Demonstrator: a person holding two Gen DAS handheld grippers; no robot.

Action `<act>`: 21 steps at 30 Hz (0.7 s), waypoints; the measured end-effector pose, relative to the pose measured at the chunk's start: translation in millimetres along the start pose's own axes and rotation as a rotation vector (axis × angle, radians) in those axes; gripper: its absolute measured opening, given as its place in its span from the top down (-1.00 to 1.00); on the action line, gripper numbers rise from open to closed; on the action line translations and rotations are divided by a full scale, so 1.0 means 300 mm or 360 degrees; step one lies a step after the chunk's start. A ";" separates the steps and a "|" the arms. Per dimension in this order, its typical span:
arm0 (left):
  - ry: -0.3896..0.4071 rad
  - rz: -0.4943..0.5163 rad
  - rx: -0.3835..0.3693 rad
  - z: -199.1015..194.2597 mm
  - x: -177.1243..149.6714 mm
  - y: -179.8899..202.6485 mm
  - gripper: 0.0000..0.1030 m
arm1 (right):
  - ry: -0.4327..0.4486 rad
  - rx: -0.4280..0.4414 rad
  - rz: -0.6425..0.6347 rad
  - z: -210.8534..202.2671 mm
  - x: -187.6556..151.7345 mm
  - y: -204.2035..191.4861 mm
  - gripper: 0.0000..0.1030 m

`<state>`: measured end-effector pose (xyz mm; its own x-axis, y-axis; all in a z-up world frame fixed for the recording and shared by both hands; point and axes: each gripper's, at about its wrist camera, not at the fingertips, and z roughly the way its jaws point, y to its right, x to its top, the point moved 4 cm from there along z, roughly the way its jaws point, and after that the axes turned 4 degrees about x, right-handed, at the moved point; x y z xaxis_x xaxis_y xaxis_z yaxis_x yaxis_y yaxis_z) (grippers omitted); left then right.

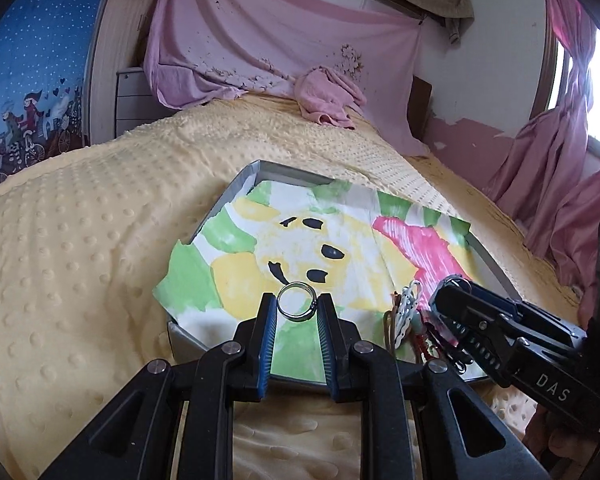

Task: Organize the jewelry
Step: 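Carry ring and hoops into the tray and open both tools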

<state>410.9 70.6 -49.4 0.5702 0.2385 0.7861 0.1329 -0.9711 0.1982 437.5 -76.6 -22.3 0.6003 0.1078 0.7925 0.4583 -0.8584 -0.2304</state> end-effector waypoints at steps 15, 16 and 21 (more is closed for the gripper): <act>0.0009 -0.0002 -0.0003 -0.016 -0.008 0.001 0.58 | 0.0025 -0.0029 0.0042 -0.032 0.000 0.036 0.47; 0.0015 0.0001 0.0000 -0.018 -0.006 0.000 0.57 | 0.0026 -0.0029 0.0042 -0.030 0.001 0.036 0.47; 0.0084 0.0011 0.0036 -0.050 0.001 -0.005 -0.17 | 0.0066 -0.0028 0.0049 -0.049 0.007 0.040 0.46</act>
<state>398.6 72.2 -40.6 0.5276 0.2312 0.8174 0.1477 -0.9726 0.1797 434.5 -93.9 -15.3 0.5862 0.0606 0.8079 0.4283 -0.8696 -0.2456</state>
